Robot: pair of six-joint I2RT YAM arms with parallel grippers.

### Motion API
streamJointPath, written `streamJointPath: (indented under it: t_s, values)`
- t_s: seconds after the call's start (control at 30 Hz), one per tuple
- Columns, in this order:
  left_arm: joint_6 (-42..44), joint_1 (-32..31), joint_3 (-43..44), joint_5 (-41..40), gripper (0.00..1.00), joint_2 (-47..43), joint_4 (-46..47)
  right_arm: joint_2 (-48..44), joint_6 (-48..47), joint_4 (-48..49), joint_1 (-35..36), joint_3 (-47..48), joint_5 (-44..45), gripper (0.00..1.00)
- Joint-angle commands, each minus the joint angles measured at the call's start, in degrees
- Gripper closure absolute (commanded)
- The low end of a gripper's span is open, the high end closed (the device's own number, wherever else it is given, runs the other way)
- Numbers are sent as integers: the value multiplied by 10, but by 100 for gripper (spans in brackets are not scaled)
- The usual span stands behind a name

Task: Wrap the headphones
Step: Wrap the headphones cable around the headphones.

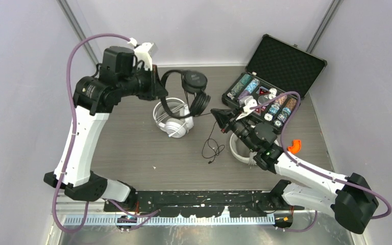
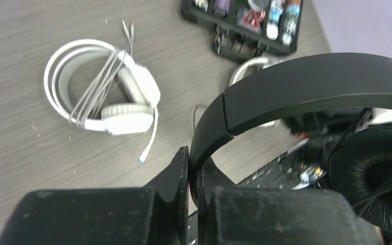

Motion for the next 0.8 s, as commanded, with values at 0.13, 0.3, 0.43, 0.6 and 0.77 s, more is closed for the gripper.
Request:
streamJointPath:
  t_s: [0.13,0.3,0.43,0.6,0.77]
  values:
    - [151,-11,-109,162,100,-73,19,-16,38,-126,-47,95,-141,100]
    - [294,-31,-150,200,100,-86,23,-32,126,-260,-46,155,-220,100]
    - [424,-37,-182,248,100,-103,21,-52,170,-320,-46,169,-256,99]
    - [517,-52,-182,186,100,-96,-1,-68,171,-442,-47,219,-313,100]
    - [584,-75,-191,112,100,-89,2,-57,199,-541,-47,276,-375,100]
